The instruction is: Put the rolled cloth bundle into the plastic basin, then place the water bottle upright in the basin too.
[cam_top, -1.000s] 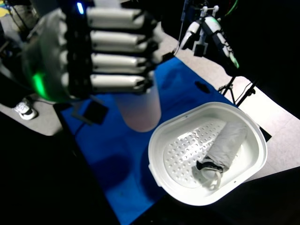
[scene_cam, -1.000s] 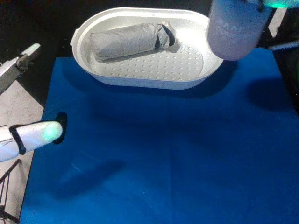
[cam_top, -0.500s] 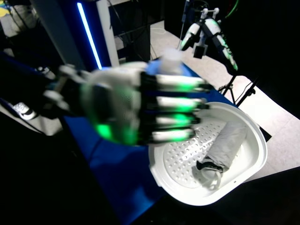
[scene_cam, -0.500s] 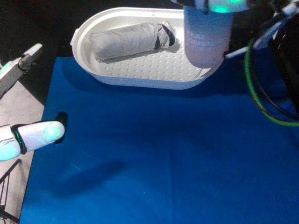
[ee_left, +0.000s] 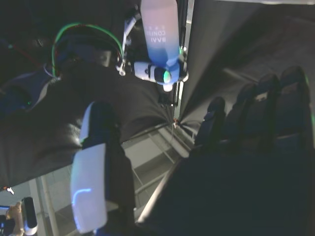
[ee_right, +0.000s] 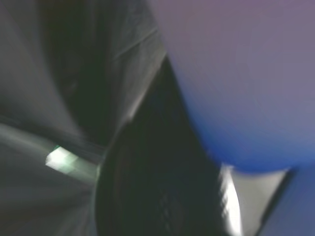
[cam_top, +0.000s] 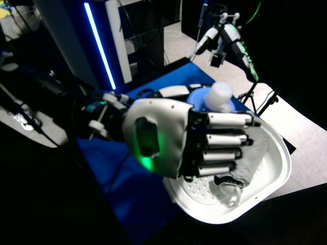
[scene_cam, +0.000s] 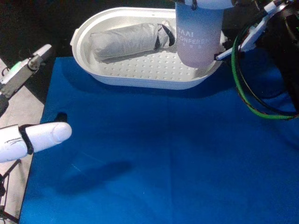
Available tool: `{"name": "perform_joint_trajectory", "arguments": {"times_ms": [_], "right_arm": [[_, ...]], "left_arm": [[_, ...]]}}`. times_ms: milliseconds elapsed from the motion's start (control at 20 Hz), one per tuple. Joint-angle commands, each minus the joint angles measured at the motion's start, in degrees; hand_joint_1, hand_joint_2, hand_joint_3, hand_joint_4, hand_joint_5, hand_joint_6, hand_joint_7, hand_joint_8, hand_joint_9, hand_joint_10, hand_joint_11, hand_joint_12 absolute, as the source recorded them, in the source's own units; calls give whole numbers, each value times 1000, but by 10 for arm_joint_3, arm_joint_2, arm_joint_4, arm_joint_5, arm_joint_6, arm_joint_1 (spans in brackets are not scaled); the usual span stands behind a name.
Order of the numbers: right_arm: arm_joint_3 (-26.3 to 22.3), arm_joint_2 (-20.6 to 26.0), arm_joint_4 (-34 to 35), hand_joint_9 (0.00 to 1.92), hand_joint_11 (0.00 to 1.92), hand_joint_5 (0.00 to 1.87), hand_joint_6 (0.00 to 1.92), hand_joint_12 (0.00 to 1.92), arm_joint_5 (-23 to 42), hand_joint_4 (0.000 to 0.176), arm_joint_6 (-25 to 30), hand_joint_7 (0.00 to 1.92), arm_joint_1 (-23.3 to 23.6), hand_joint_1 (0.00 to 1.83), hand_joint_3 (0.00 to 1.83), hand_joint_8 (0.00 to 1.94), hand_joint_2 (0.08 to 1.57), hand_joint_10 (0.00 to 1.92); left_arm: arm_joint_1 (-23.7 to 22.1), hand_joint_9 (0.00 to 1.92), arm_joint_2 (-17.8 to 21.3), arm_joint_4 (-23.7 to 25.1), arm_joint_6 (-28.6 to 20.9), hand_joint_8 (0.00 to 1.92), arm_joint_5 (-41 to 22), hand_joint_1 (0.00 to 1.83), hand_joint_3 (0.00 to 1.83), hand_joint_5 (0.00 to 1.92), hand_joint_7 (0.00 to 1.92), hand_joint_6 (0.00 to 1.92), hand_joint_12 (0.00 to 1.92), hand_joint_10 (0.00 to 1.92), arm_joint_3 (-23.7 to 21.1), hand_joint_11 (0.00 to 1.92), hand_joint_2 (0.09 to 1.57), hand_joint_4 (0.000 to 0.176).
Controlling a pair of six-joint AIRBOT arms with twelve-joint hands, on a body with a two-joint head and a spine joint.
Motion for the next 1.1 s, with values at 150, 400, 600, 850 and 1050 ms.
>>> {"name": "perform_joint_trajectory", "arguments": {"times_ms": [150, 400, 600, 850, 1050], "right_arm": [[7, -10, 2, 986, 1005, 794, 1130, 1478, 59, 0, 12, 940, 2, 1206, 1, 1199, 1171, 1210], [10, -16, 3, 866, 845, 918, 1074, 1357, 54, 0, 16, 845, -7, 1086, 0, 606, 1138, 978], [10, -16, 3, 711, 657, 908, 18, 1390, 54, 0, 16, 741, -10, 1057, 0, 704, 1035, 1042], [11, -16, 3, 602, 488, 848, 0, 1395, 54, 0, 16, 668, -11, 991, 0, 586, 1043, 942], [12, -16, 3, 574, 441, 767, 0, 1381, 54, 0, 16, 743, -11, 957, 0, 163, 1028, 839]], "left_arm": [[-5, 0, -3, 0, -8, 0, -73, 491, 0, 0, 0, 0, 0, 0, 1, 0, 871, 176], [-5, 0, -3, 0, -9, 0, -74, 492, 0, 0, 0, 0, 0, 0, 2, 0, 869, 176], [-5, 0, -4, 1, -9, 0, -72, 498, 0, 0, 0, 0, 0, 0, 2, 0, 858, 176], [-5, 0, -5, 1, -10, 0, -73, 493, 0, 0, 0, 0, 0, 0, 3, 0, 862, 176], [-5, 0, -6, 1, -11, 0, -73, 501, 5, 0, 0, 0, 0, 0, 3, 0, 876, 176]]}}
